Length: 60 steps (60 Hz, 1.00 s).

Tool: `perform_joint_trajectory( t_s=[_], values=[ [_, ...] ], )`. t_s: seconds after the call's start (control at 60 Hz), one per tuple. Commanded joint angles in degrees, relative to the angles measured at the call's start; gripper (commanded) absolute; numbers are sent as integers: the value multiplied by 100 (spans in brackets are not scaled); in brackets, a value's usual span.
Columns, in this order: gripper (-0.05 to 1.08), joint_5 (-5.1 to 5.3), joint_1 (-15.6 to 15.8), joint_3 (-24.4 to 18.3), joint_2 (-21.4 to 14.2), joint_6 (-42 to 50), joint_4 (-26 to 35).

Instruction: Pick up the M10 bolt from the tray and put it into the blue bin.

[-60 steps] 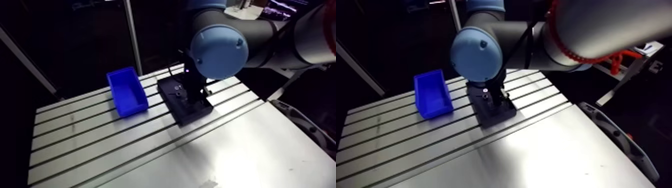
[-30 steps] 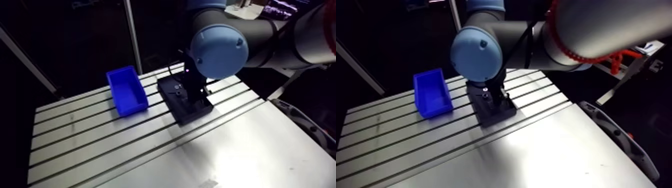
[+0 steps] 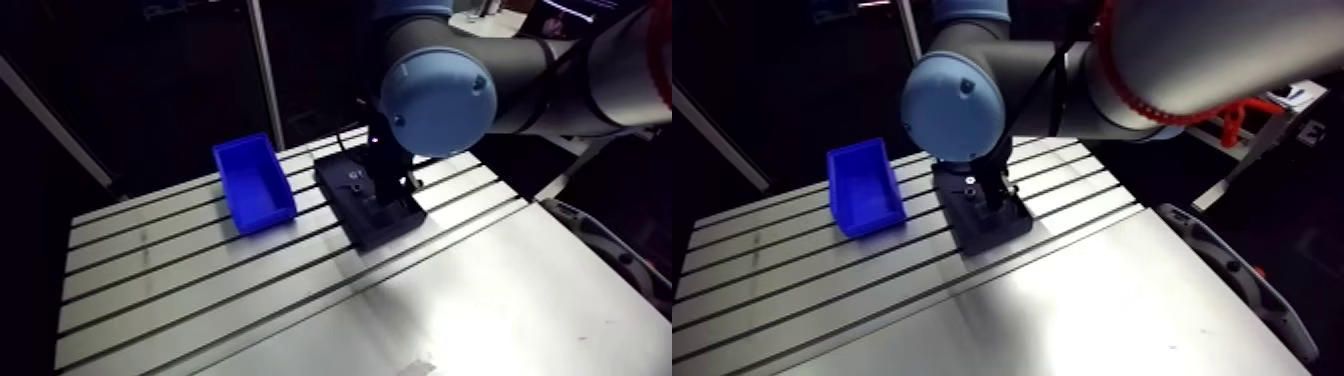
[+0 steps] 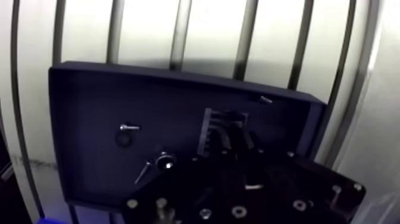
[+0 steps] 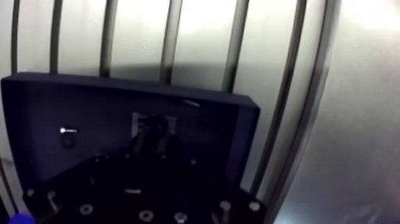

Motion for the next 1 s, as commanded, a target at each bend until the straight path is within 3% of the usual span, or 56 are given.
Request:
perform_joint_trajectory(
  t_s=[0.017, 0.367, 0.583, 0.917, 1.0],
  values=[
    [93, 7, 7, -29, -26, -38, 8],
    [104, 58, 82, -218, -370, -100, 173],
    [106, -11, 120, -371, -617, -394, 484],
    [107, -2, 402, -763, -778, -1873, 789],
    [107, 73, 524, -892, -792, -2524, 853]
  ],
)
